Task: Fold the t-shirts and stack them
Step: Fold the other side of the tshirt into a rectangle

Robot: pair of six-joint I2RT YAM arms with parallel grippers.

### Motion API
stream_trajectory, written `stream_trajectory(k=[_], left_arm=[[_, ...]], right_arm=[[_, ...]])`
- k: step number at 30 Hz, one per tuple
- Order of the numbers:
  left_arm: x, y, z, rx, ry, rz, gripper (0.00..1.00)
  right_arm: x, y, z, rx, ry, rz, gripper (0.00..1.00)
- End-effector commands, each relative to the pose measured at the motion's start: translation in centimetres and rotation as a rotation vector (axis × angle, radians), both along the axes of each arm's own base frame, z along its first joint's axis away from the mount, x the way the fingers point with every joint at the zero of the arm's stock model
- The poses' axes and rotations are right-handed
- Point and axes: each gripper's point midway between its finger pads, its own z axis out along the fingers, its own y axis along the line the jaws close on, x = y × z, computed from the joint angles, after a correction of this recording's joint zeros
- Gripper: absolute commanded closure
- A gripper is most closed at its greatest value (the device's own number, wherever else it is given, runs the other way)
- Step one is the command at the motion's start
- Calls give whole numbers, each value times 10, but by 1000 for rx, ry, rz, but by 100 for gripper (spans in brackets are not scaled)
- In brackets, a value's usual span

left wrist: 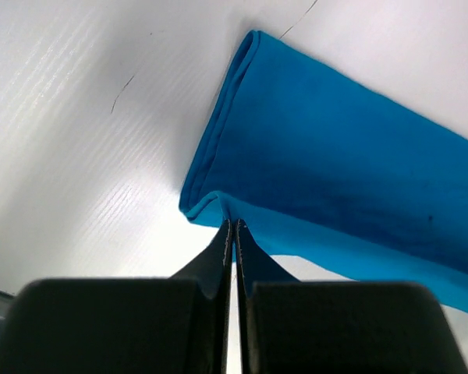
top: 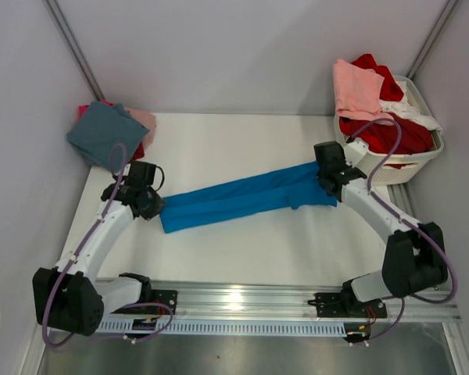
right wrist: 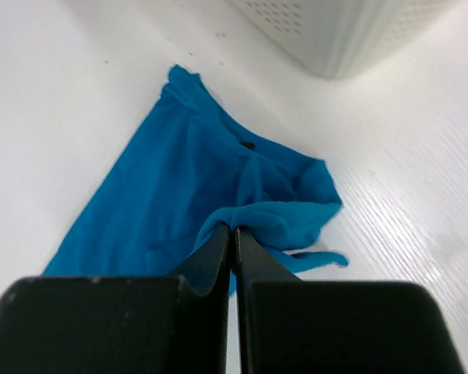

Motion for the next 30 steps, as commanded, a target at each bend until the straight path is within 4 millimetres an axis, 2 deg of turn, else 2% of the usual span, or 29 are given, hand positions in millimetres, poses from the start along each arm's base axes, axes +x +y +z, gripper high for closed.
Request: stream_trajectory(k=[1, 3, 4, 6, 7, 9, 12, 13, 14, 20, 21, 23, 24, 26, 27, 30], left_arm=[[26, 4, 11, 19, -51, -3, 100], [33, 4, 10, 23, -59, -4, 100], [36, 4, 11, 28, -63, -4, 100], [41, 7, 7, 44, -51, 5, 100], [44, 8, 7, 47, -50, 10, 100], [49, 11, 2, 52, -29, 26, 100], [58, 13, 1, 62, -24, 46, 100], [62, 13, 1, 66, -27, 48, 100], [66, 13, 1, 69, -29, 50, 100], [80, 15, -8, 95, 10, 59, 100], [80, 14, -10, 92, 12, 55, 99], [83, 12, -14, 86, 22, 46, 99], [84, 11, -16, 85, 23, 43, 94], [85, 12, -20, 92, 37, 47, 88], [86, 13, -20, 95, 36, 44, 76], [89, 17, -18, 117, 31, 52, 51]], right_arm=[[41, 3, 22, -38, -82, 6, 100], [57, 7, 29, -42, -108, 20, 100], [62, 8, 21, -59, -86, 25, 100], [76, 11, 26, -66, -103, 31, 100], [81, 12, 16, -81, -78, 37, 100], [93, 15, 22, -87, -91, 42, 100], [105, 16, 15, -113, -84, 48, 100], [110, 16, 18, -116, -92, 47, 100], [113, 17, 10, -127, -74, 50, 100], [131, 15, -1, -172, -58, 42, 100], [134, 15, -10, -179, -39, 45, 99], [138, 15, -14, -189, -29, 45, 91], [143, 14, -17, -200, -24, 37, 78], [149, 15, -17, -208, -30, 41, 62], [153, 17, -15, -210, -38, 52, 47], [164, 21, -11, -220, -57, 76, 32]])
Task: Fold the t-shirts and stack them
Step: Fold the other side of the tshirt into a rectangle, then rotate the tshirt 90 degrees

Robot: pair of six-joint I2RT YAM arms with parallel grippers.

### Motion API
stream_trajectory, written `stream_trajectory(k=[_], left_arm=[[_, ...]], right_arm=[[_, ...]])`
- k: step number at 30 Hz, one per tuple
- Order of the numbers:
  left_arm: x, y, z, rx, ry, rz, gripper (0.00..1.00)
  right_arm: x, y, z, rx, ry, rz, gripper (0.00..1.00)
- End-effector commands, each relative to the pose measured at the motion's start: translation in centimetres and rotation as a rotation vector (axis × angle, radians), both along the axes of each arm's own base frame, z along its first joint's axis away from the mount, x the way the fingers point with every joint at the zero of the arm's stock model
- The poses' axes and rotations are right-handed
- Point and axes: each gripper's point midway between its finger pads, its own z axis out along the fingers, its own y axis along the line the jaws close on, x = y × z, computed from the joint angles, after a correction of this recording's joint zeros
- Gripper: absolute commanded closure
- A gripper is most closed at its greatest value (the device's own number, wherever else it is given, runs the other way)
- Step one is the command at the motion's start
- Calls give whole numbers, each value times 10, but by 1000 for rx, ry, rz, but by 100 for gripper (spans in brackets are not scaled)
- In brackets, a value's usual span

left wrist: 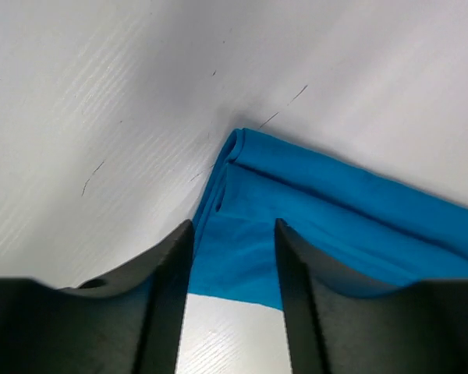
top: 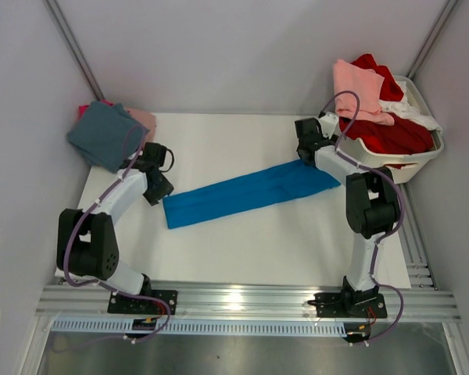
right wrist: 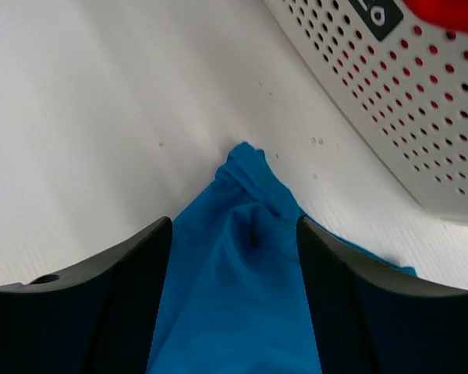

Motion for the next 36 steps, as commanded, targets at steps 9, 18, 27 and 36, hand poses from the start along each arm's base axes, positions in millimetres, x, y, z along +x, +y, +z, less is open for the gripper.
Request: stream_trajectory(k=[9, 18, 27, 36], left_arm=[[18, -28, 67, -104, -384, -135, 42], [-11, -85, 58, -78, -338, -341, 43], [-20, -105, 99, 16, -440, -616, 44], [-17, -83, 153, 171, -581, -720, 37]], right_arm=[[1, 64, 114, 89, -295, 312, 27], [-60, 147, 74, 320, -179, 619, 28], [-114, 250, 66, 631, -101, 1089, 29], [-136, 323, 41, 843, 16, 1179, 29]])
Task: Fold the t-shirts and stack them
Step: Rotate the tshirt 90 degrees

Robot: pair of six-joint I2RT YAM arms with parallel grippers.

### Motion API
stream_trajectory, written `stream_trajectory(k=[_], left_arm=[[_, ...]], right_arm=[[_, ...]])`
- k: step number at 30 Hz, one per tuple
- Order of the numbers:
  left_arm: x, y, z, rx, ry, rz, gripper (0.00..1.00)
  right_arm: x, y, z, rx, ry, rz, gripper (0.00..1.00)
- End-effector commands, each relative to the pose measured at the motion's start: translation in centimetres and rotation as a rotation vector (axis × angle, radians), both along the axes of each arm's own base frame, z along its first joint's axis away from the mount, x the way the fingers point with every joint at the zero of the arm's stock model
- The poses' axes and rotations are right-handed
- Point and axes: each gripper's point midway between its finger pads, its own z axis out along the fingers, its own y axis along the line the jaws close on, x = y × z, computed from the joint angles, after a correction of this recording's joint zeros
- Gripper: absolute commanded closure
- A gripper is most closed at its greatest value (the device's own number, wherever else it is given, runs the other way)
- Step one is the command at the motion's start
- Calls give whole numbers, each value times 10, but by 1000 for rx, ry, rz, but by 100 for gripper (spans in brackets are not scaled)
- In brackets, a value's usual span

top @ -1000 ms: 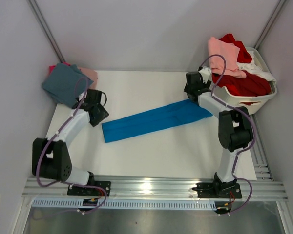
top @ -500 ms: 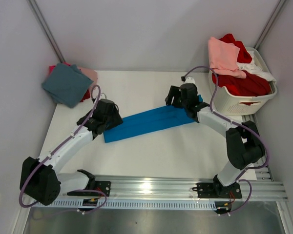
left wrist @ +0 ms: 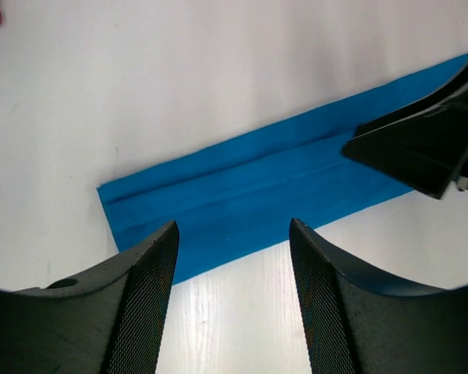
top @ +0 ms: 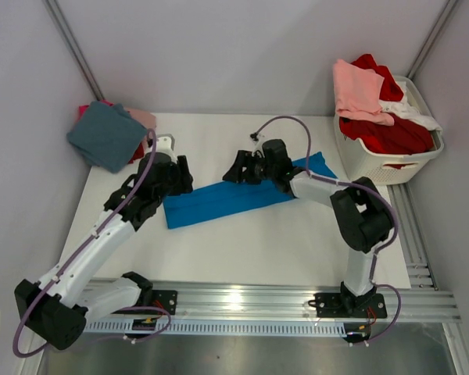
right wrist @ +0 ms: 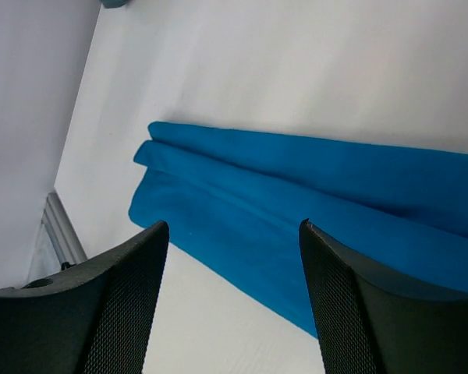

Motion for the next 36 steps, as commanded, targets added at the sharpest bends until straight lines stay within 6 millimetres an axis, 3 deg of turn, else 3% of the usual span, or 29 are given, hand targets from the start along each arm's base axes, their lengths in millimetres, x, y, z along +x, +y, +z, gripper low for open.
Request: stream_trajectory(k=[1, 6, 11, 15, 20, 27, 33, 36], left_arm=[[0, 15, 19, 81, -65, -17, 37], [-7, 26, 18, 105, -69, 9, 37], [-12, 28, 18, 87, -79, 15, 37], [-13, 30, 14, 93, -69, 19, 37], [-11, 32, 12, 104, -60, 29, 37], [-9, 32, 15, 109, -64, 30, 37], [-9, 33, 9, 117, -49, 34, 37], [-9, 33, 8, 115, -48, 34, 37]], right_arm=[[-10, 45, 13, 102, 27, 92, 29], [-15, 90, -8, 121, 98, 131, 29], [-9, 111, -9, 213, 151, 130, 29], [-10, 128, -24, 212, 195, 146, 30], [-30, 147, -46, 164, 231, 192, 30], [-64, 149, -76, 95, 284, 240, 31], [-98, 133, -96, -17, 326, 291, 31], [-120, 115, -110, -105, 348, 313, 31]])
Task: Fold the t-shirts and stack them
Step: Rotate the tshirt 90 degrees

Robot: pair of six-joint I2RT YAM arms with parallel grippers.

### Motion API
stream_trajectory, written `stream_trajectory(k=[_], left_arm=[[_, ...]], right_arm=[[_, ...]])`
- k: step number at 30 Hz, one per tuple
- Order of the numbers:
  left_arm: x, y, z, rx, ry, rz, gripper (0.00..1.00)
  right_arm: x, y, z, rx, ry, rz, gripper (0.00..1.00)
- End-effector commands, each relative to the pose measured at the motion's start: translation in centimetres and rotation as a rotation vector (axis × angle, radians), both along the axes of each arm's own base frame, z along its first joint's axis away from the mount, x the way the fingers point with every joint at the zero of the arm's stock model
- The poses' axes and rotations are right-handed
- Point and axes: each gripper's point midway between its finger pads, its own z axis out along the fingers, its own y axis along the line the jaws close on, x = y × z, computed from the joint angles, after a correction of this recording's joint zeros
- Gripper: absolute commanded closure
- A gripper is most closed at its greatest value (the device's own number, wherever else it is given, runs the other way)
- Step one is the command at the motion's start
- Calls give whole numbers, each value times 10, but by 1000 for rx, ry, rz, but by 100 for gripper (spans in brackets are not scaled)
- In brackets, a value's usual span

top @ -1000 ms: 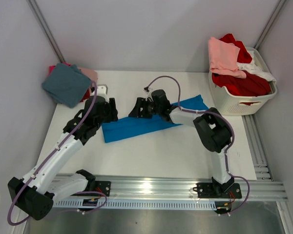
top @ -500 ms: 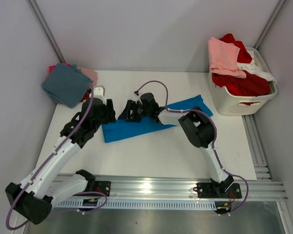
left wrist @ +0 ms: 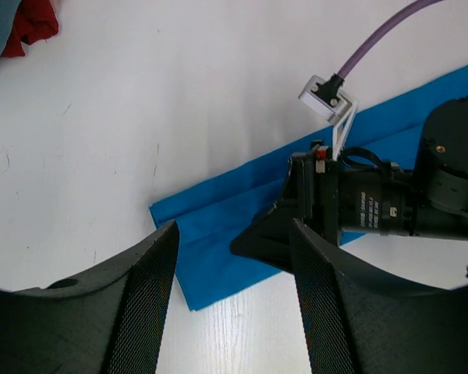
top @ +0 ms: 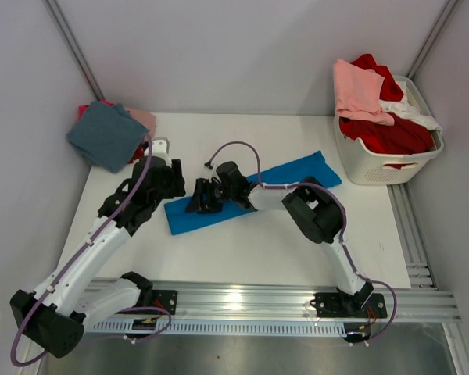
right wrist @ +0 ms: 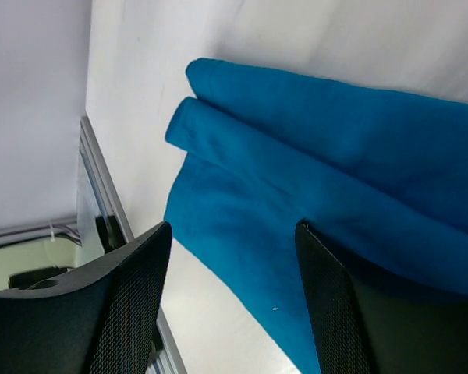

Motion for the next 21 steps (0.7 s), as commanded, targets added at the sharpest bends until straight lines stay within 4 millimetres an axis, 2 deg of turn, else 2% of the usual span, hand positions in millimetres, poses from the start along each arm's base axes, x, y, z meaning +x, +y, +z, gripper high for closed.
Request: stream_trajectory(k=[1, 4, 6, 8, 13, 15, 18, 19, 21], left_arm=[[3, 6, 1, 22, -10, 15, 37], [3, 6, 0, 23, -7, 15, 37], [4, 6, 1, 21, -9, 16, 37], [5, 5, 2, 20, -8, 12, 37], [7, 4, 2, 24, 5, 10, 37], [6, 3, -2, 21, 15, 5, 37], [6, -4, -5, -5, 26, -17, 37], [6, -9, -7, -22, 31, -34, 37], [5, -16, -10, -54, 46, -53, 38]], right_arm=[[-45, -34, -36, -186, 72, 73, 31], [-68, -52, -42, -231, 112, 110, 32], [-85, -75, -51, -333, 146, 115, 32], [-101, -90, -56, -390, 158, 160, 32], [-157, -137, -52, -524, 177, 260, 33], [-170, -160, -43, -554, 153, 240, 33], [-161, -172, -21, -557, 63, 181, 32], [-152, -165, 8, -501, -13, 157, 32], [-129, -161, 38, -471, -148, 94, 30]])
